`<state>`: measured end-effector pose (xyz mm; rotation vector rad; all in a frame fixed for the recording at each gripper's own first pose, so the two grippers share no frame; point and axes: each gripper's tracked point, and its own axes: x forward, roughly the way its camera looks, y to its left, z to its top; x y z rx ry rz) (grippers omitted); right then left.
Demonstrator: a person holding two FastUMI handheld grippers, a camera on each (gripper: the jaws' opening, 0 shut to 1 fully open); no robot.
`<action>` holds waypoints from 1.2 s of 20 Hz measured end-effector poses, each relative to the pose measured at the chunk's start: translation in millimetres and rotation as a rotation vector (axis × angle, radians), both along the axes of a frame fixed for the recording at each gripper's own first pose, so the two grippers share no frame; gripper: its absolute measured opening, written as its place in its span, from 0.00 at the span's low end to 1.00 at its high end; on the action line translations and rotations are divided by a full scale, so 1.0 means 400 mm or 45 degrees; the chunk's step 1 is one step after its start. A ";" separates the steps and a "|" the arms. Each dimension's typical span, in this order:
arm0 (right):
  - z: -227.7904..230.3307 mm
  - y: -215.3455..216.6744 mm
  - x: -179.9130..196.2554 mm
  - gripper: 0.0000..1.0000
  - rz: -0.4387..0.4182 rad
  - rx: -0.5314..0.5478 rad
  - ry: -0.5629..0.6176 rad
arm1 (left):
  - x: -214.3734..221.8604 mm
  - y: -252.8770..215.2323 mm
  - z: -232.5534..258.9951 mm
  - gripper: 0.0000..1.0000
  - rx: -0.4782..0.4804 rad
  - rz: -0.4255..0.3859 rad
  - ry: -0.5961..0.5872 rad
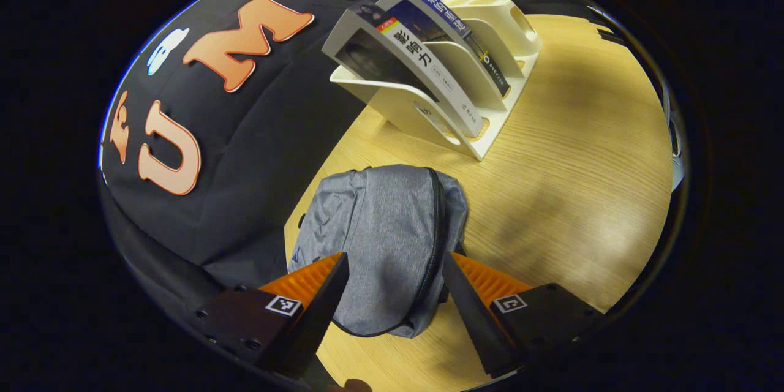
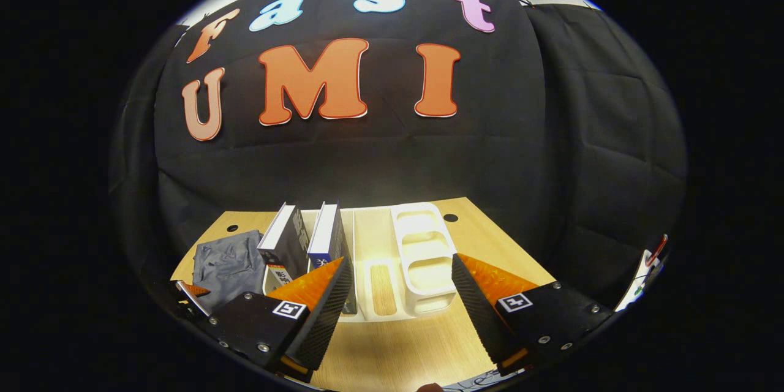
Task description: Open the schoolbag, grab two books from the bookshelf and put them into the schoolbag.
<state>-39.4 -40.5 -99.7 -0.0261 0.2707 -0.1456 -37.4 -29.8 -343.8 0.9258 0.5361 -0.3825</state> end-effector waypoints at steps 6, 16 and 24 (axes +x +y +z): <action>-0.008 0.006 -0.003 0.98 0.005 -0.009 0.011 | 0.039 0.008 -0.006 0.96 0.020 0.042 0.021; -0.018 0.013 0.013 0.98 0.018 0.028 0.033 | 0.035 -0.017 -0.009 0.04 -0.061 0.104 0.129; -0.005 0.033 -0.006 0.98 0.003 0.092 0.012 | 0.087 0.010 0.134 0.01 -0.135 0.086 0.261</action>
